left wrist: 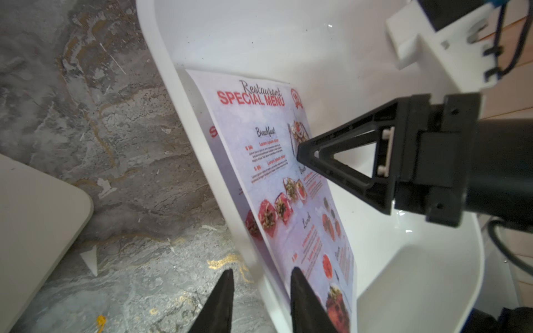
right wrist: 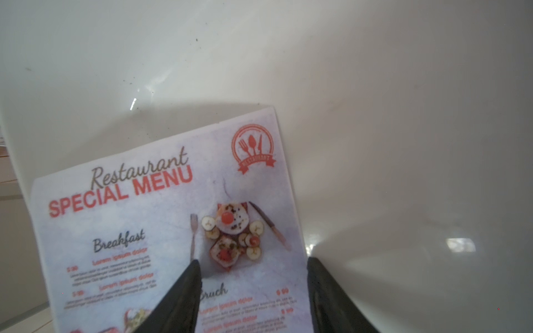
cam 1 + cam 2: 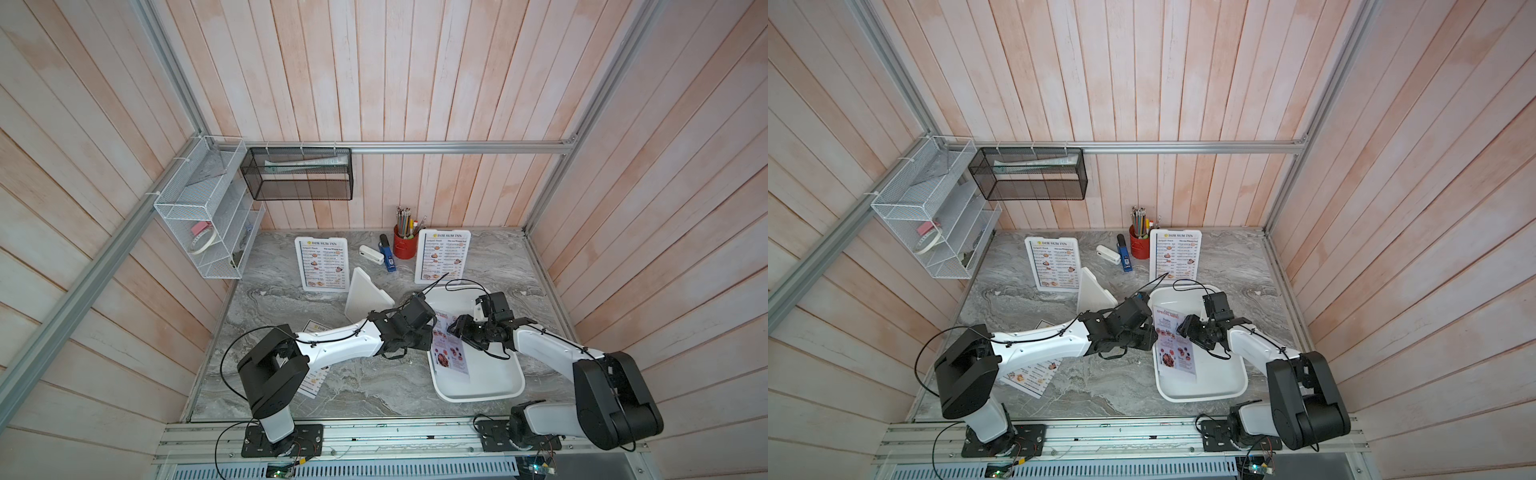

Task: Replace the menus in the menu holders
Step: Pick up the menu from the storage box.

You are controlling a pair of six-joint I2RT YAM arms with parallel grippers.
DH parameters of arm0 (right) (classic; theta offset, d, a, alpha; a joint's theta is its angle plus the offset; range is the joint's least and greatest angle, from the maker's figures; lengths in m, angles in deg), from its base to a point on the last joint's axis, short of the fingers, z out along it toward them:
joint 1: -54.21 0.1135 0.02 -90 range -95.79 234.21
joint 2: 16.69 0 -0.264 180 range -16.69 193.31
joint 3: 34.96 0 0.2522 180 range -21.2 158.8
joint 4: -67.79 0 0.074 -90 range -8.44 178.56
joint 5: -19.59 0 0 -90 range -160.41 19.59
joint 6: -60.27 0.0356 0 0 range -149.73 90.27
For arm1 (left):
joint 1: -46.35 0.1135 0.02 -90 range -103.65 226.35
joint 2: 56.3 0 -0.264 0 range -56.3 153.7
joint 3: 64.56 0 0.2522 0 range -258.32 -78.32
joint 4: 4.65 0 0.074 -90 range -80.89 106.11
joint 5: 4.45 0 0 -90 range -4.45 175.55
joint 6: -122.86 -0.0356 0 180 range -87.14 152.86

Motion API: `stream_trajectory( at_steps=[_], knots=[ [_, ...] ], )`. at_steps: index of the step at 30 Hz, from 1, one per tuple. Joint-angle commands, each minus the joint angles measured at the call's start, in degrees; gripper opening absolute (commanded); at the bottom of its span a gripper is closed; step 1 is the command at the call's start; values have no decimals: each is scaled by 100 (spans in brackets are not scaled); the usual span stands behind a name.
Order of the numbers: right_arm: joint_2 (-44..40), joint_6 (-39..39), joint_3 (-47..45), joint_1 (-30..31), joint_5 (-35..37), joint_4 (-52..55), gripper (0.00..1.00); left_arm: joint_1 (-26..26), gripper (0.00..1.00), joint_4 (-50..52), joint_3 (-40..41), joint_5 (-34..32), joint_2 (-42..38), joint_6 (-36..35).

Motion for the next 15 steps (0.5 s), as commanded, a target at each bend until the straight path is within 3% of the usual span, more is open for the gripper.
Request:
stream_trajectory(
  at_steps=[1, 15],
  knots=[
    [-28, 35, -99, 49, -77, 118, 59, -3, 32, -201, -127, 302, -142, 90],
    [-42, -9, -145, 48, -43, 124, 59, -30, 30, -405, 19, 384, -93, 348]
  ],
)
